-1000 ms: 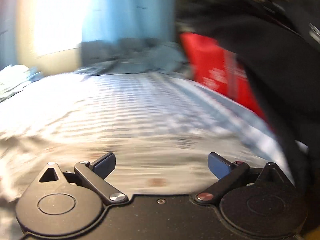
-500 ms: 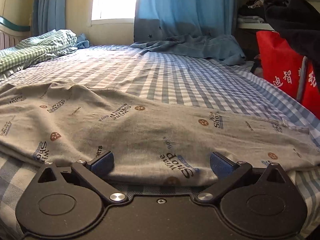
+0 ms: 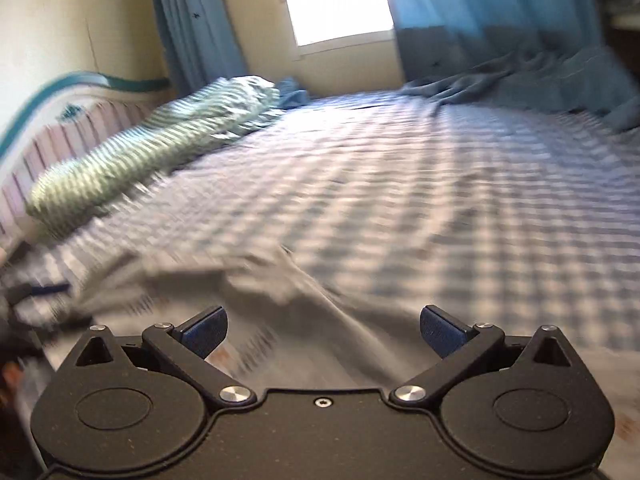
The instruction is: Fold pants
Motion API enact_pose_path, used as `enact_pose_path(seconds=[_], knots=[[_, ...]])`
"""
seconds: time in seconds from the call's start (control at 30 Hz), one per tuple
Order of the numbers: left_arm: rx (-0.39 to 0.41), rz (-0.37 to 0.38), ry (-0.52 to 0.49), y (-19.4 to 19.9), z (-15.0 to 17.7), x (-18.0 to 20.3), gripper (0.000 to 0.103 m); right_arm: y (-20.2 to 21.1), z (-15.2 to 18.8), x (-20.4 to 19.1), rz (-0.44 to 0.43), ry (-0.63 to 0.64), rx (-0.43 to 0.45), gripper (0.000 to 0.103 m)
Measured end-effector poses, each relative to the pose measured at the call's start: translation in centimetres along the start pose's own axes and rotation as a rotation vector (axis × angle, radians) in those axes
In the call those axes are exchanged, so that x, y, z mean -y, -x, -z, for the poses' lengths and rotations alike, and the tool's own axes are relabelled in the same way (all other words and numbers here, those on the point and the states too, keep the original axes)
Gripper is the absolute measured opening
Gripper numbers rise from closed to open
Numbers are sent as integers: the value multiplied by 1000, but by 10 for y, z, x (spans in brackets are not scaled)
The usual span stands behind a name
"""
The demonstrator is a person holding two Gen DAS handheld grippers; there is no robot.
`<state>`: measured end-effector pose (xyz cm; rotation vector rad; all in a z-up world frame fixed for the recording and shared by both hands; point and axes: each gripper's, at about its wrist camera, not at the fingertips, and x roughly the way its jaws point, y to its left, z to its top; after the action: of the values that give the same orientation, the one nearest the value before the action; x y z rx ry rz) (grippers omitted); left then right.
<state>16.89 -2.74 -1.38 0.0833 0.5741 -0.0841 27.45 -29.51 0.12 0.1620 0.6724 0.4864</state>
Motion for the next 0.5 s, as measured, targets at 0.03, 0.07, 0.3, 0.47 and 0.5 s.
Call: enact_pose_path(seconds=[0.03,0.07,0.3,0.47,0.5], knots=[[-8,6,-11,-4,2,5,103,-17,-12,0,-50,-29,-20,102],[-22,12,-24,-8,5,10,103,-32,-23,-1,-87,-48,-40,102],[-43,24,-68,-14,23,17,103,-85,-43,-25,-103,65,-123,68],[-48,46,-17,-15,26,9,103,-92,-35,-28,-71,76,-139,29],[-46,50,-15,-15,27,9,103,-92,-34,-27,-62,74,-138,24]])
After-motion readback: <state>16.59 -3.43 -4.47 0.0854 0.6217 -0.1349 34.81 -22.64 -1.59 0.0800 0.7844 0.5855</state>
